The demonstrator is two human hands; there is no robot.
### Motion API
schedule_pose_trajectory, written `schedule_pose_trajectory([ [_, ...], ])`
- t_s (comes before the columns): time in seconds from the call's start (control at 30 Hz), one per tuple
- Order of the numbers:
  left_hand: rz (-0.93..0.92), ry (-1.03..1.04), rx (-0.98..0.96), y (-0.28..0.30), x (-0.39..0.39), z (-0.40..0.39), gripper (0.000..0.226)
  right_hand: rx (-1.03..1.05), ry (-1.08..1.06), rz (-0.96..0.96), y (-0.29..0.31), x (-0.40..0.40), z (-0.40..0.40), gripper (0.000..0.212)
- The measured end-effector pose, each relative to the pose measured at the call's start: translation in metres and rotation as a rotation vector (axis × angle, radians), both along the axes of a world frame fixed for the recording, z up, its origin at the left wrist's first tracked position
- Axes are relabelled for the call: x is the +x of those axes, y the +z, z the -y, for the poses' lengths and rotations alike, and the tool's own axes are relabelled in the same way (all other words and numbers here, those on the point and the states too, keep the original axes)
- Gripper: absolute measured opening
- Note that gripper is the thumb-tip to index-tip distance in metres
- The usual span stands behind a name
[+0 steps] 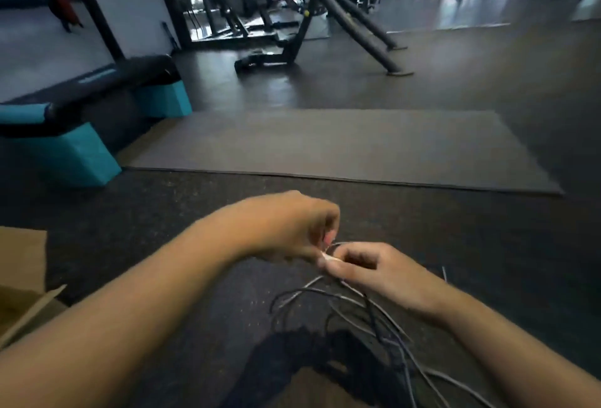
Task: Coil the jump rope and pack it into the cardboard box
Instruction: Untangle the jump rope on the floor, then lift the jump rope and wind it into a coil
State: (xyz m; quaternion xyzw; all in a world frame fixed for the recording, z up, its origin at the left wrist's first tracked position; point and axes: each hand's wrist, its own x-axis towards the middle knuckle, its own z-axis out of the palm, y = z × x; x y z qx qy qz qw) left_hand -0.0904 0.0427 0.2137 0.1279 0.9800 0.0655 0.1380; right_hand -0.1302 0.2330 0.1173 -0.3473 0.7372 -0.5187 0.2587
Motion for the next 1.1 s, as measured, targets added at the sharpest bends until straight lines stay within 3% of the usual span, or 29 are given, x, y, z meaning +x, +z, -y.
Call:
schedule_pose_trajectory([
  [0.07, -0.211, -0.073, -0.045, 0.018, -0.012, -0.003, 0.028, -0.076, -0.016, 0.026, 0.014, -0.007, 0.0, 0.025],
  [0.13, -0.553, -0.144, -0.084, 0.025, -0.022, -0.006, 0.027, -0.186, -0.1, 0.147, 0.029, -0.014, -0.001, 0.024],
  [0.2, -0.831, -0.048, -0.026, 0.028, -0.027, -0.009, 0.035, -0.264, -0.22, 0.214, 0.05, -0.021, -0.001, 0.025],
  [0.27, -0.965, 0.005, -0.007, 0.033, -0.03, -0.011, 0.037, -0.282, -0.28, 0.096, 0.072, -0.03, -0.004, 0.022],
  [0.33, -0.91, -0.077, -0.162, 0.041, -0.036, -0.015, 0.035, -0.268, -0.281, -0.078, 0.098, -0.038, -0.01, 0.018],
  [0.4, -0.715, -0.08, -0.131, 0.062, -0.04, -0.02, 0.038, -0.27, -0.264, -0.166, 0.121, -0.046, -0.017, 0.013],
  [0.5, -0.632, -0.065, -0.11, 0.089, -0.043, -0.008, 0.038, -0.227, -0.263, -0.178, 0.148, -0.054, -0.026, 0.013],
  [0.57, -0.605, -0.006, -0.103, 0.111, -0.037, 0.01, 0.04, -0.145, -0.283, -0.137, 0.155, -0.06, -0.037, 0.024],
  [0.63, -0.546, 0.062, 0.053, 0.123, -0.034, 0.029, 0.034, -0.079, -0.278, -0.061, 0.159, -0.062, -0.047, 0.037],
  [0.73, -0.39, 0.08, 0.344, 0.122, -0.033, 0.032, 0.018, -0.141, -0.277, -0.021, 0.167, -0.058, -0.043, 0.037],
  [0.83, -0.527, 0.011, 0.459, 0.12, -0.041, 0.019, 0.02, -0.258, -0.266, -0.077, 0.185, -0.058, -0.027, 0.037],
  [0.9, -0.57, 0.019, 0.643, 0.128, -0.047, 0.012, 0.025, -0.283, -0.273, -0.106, 0.199, -0.056, -0.024, 0.038],
  [1.0, -0.438, 0.096, 1.204, 0.142, -0.054, 0.01, 0.028, -0.242, -0.276, -0.144, 0.199, -0.056, -0.033, 0.043],
  [1.1, -0.448, 0.139, 1.8, 0.16, -0.061, 0.009, 0.029, -0.221, -0.328, -0.129, 0.18, -0.058, -0.044, 0.054],
])
